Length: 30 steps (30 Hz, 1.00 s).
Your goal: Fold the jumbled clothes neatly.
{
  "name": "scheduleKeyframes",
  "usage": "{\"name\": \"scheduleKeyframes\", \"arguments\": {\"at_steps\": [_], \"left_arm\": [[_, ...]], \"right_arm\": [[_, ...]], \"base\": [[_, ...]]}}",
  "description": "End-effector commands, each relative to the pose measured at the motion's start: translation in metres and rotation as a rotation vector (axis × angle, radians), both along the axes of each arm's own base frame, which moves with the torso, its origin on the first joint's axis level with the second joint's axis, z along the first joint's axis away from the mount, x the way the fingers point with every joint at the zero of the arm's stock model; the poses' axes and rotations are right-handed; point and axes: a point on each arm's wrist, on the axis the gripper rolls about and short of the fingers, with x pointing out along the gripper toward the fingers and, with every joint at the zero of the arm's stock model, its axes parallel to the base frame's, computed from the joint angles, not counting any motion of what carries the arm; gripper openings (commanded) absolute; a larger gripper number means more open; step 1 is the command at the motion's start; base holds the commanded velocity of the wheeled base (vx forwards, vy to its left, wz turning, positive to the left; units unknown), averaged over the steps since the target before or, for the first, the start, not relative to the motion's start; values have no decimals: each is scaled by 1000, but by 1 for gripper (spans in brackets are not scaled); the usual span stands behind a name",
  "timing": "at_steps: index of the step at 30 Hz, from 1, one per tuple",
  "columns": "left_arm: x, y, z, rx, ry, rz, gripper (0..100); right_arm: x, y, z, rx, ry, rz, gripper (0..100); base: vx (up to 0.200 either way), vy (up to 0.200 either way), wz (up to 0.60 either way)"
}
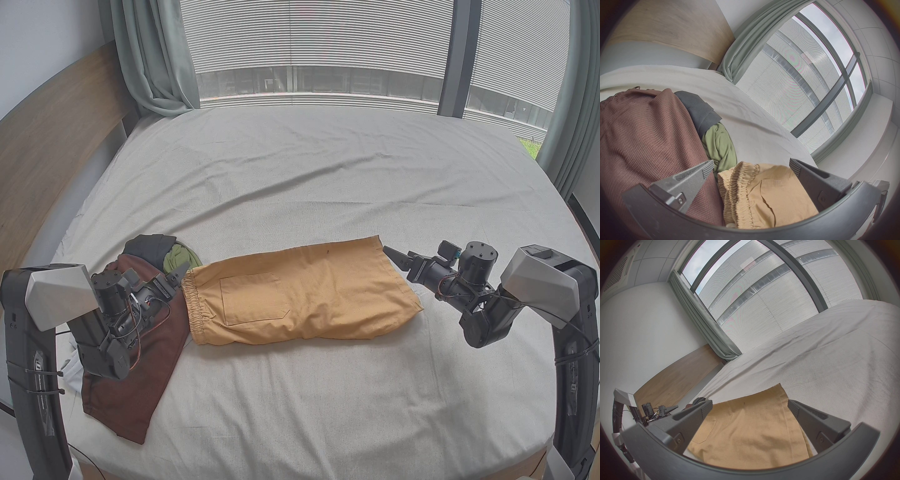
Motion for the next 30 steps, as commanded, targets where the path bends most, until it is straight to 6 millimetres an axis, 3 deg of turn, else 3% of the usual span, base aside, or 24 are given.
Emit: {"name": "scheduleKeyframes", "arguments": {"at_steps": [1,10,19,30], "left_arm": [[-13,-9,23,-4,-30,-33,100],[-28,-22,39,-1,-40,-79,100],[-42,-34,32,56,-6,-142,100],[-49,-34,27,174,-11,-173,100]], "right_arm": [[-23,-2,8,-5,22,7,100],[-58,1,4,-12,97,25,100],[-84,2,-12,-17,159,41,100],[-94,1,-21,-24,216,42,100]], "base": [[0,0,0],[0,0,0],[0,0,0],[0,0,0]]}}
